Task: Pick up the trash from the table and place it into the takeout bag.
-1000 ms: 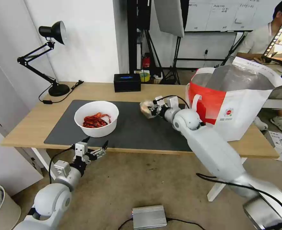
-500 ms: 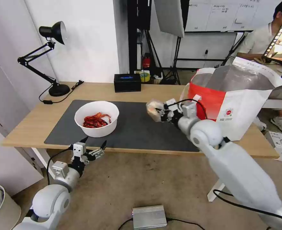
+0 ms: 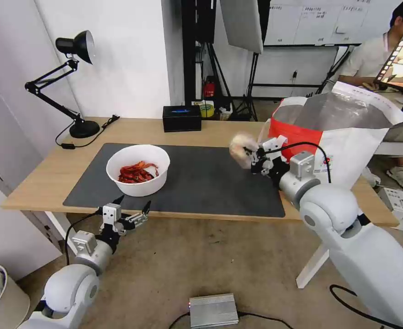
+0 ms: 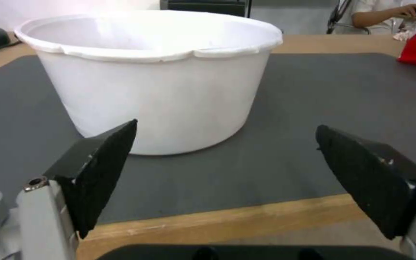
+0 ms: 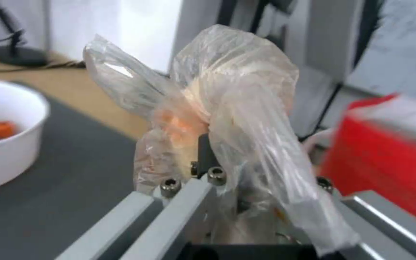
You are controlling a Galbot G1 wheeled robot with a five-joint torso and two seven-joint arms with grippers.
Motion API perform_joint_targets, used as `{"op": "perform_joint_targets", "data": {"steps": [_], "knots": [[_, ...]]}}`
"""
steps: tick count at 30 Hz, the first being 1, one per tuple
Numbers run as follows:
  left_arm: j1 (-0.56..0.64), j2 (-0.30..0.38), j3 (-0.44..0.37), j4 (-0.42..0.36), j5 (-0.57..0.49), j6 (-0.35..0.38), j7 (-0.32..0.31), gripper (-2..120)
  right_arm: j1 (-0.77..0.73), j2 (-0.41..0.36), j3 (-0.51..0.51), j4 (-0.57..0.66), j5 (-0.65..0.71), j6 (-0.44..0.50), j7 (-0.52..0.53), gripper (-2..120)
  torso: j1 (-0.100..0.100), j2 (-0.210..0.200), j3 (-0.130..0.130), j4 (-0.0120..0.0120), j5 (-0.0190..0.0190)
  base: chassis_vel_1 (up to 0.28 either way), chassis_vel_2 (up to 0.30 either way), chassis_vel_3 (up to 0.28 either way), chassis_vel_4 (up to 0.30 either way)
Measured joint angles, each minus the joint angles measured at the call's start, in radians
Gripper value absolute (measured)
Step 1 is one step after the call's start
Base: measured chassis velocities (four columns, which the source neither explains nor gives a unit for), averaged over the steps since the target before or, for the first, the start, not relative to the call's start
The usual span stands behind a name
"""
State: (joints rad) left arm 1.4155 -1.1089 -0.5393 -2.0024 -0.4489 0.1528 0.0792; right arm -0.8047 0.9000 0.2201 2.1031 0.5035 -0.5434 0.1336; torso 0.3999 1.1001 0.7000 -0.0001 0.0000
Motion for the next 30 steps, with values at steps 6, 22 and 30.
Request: {"op": "perform_joint_targets", "data": {"steps": [6,22,30], "knots": [[0.002,0.002,-0.002,0.000,0.000,0.000,0.000,100,0.018,-0.020,0.038,0.008,0.002,0.027,0.074,0,0.000,0.000,0.000,0.0000,0.0000,0.000,0.000,0.000,0.000],[-0.007,0.000,0.012,0.009,0.002,-0.001,0.000,100,0.071,-0.046,0.100,-0.081,0.026,0.140,0.261,0,0.000,0.000,0.000,0.0000,0.0000,0.000,0.000,0.000,0.000],[-0.008,0.000,0.019,0.012,0.003,-0.001,0.000,100,0.070,-0.052,0.137,-0.112,0.094,0.115,0.305,0,0.000,0.000,0.000,0.0000,-0.0001,0.000,0.000,0.000,0.000]]}}
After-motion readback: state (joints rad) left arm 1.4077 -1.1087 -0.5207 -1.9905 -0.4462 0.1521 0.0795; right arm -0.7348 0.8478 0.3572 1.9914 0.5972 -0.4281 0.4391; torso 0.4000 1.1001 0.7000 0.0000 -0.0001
